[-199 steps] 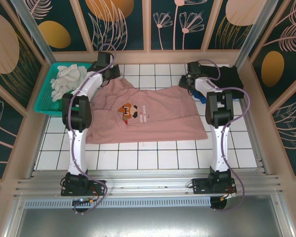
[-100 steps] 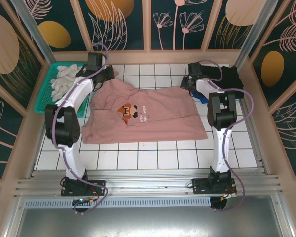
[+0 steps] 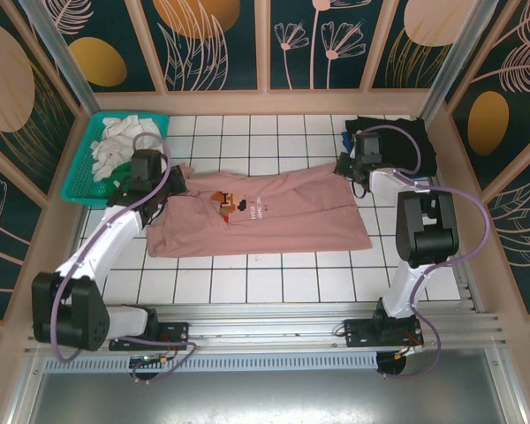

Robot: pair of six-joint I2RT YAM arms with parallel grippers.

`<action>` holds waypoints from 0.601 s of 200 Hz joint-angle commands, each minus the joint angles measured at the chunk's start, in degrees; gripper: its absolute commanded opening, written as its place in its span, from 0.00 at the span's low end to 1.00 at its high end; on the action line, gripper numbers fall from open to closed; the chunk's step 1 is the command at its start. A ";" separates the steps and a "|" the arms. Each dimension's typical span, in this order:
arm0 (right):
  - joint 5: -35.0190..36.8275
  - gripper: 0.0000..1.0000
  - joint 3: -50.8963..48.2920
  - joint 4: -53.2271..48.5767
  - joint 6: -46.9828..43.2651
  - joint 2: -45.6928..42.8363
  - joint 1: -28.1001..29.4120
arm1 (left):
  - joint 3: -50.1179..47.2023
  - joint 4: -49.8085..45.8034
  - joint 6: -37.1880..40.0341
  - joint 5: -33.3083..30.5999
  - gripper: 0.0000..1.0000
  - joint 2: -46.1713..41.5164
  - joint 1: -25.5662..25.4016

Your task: Fold and stack the t-shirts

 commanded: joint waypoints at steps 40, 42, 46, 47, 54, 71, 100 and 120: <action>-4.43 0.00 -9.64 5.66 3.40 -8.04 -1.38 | -7.39 -1.55 -4.32 -5.60 0.00 -8.75 0.00; -4.36 0.00 -10.01 5.73 3.49 -8.29 -1.40 | -7.53 -1.58 -4.39 -5.73 0.00 -8.92 0.00; -4.27 0.00 -10.64 5.73 3.71 -8.73 -1.40 | -7.78 -1.59 -4.37 -5.95 0.00 -9.20 0.00; -4.21 0.00 -10.81 5.74 3.79 -8.83 -1.42 | -7.81 -1.59 -4.35 -5.98 0.00 -9.23 0.00; -4.00 0.04 -11.92 5.48 4.34 -9.55 -1.56 | -8.07 -1.74 -4.28 -6.49 0.00 -9.58 0.00; -3.72 0.19 -13.57 3.66 6.36 -11.05 -2.26 | -8.45 -1.77 -4.17 -6.82 0.00 -9.78 0.02; -4.30 0.38 -15.25 0.64 10.18 -14.42 -3.38 | -8.61 -1.11 -4.08 -5.92 0.00 -8.94 0.00; -3.61 0.45 -16.45 1.23 11.54 -16.04 -3.45 | -8.57 -0.74 -4.04 -5.23 0.00 -8.57 0.07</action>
